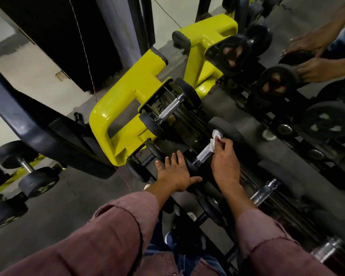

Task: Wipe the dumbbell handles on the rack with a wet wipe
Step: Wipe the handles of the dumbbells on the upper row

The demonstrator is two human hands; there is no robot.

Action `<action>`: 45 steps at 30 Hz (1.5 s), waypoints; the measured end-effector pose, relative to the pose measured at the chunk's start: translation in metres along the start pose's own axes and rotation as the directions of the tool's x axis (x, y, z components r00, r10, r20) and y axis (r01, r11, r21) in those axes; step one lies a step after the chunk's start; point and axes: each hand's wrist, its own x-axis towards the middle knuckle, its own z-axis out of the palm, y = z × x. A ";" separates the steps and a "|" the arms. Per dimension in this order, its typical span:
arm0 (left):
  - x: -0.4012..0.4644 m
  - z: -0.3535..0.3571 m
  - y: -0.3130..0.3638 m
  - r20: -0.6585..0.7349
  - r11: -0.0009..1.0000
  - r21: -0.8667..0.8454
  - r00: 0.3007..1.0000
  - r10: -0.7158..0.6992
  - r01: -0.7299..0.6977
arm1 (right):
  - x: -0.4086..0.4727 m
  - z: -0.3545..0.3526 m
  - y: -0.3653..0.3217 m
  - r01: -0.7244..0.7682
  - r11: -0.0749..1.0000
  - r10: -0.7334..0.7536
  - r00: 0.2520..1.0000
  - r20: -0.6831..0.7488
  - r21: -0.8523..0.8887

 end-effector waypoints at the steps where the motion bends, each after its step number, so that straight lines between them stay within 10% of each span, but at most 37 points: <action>1: 0.001 -0.001 0.000 0.004 1.000 -0.001 1.000 0.000 0.000 | -0.002 0.002 -0.006 -0.058 0.998 0.057 0.998 0.002 0.028; 15: 0.004 0.001 -0.003 0.005 1.000 -0.002 1.000 0.024 -0.024 | 0.002 0.012 0.000 -0.416 0.883 0.424 0.906 0.012 0.217; 24: 0.003 0.001 -0.003 0.003 1.000 0.002 1.000 0.020 -0.020 | 0.020 0.012 0.009 -0.552 0.535 0.626 0.767 0.139 0.640; 29: 0.001 0.000 -0.002 0.003 1.000 0.000 1.000 0.019 -0.019 | 0.005 0.023 0.009 -0.625 0.252 0.590 0.704 0.395 0.739; 33: 0.002 -0.001 -0.002 0.005 1.000 0.005 1.000 0.025 -0.025 | -0.009 0.021 0.014 -0.709 0.283 0.400 0.699 0.592 0.646; 45: 0.002 0.002 -0.003 -0.003 1.000 0.004 1.000 0.025 -0.025 | 0.017 0.018 0.021 -0.692 -0.025 0.457 0.634 0.624 0.722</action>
